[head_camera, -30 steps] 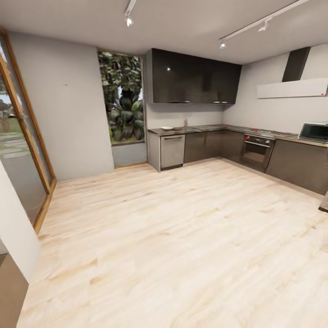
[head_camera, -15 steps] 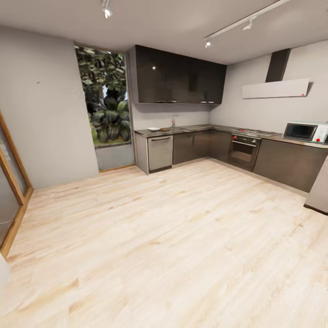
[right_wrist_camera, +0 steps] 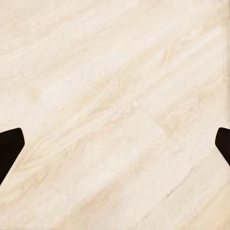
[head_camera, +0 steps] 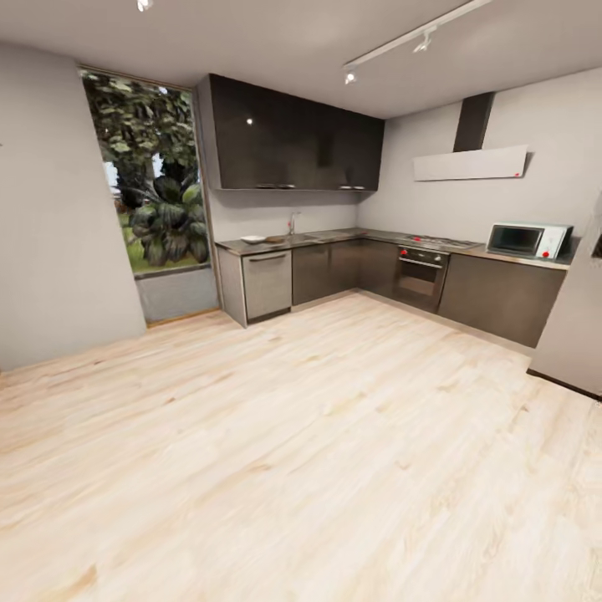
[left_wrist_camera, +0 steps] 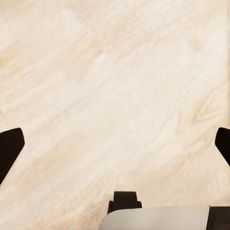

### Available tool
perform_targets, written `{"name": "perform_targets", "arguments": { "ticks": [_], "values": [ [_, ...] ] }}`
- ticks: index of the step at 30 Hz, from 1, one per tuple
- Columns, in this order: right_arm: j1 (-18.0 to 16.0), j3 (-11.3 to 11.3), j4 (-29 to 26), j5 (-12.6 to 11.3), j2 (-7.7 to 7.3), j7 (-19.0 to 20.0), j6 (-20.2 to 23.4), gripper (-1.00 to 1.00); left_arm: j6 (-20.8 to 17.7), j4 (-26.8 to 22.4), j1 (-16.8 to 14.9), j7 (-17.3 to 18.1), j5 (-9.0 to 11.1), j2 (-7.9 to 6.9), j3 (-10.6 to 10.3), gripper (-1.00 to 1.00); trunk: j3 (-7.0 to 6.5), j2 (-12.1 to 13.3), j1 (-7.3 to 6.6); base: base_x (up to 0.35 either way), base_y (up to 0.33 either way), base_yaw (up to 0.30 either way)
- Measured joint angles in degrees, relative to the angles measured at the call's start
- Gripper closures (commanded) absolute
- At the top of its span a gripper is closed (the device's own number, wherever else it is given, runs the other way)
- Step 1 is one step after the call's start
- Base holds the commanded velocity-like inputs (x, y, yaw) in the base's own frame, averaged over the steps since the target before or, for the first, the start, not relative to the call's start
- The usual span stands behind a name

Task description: In the kitchen, take the Vidalia onion out of the sink, dice it on the chopping board with the paring knife, put the diced onion into the bowl on the countertop, then place both the paring knife and the chopping board into the sink.

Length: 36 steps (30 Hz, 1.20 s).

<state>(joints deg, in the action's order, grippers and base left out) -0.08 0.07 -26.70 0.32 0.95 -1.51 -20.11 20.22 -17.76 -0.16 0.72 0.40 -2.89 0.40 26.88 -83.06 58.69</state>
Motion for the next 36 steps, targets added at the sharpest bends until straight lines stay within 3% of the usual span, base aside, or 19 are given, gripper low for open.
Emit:
{"name": "perform_targets", "arguments": {
  "ticks": [22,36],
  "values": [
    [0.00,0.02,0.00,0.00,0.00,0.00,0.00,-1.00,0.00,0.01,0.00,0.00,0.00,0.00,0.07,-1.00,0.00,0.00,0.00,0.319,0.000,-0.186],
    [0.00,0.08,-0.01,0.00,0.00,0.00,0.02,-1.00,0.02,0.07,0.00,0.00,0.00,0.00,0.03,-1.00,0.00,0.00,0.00,0.319,0.000,-0.020]
  ]
}}
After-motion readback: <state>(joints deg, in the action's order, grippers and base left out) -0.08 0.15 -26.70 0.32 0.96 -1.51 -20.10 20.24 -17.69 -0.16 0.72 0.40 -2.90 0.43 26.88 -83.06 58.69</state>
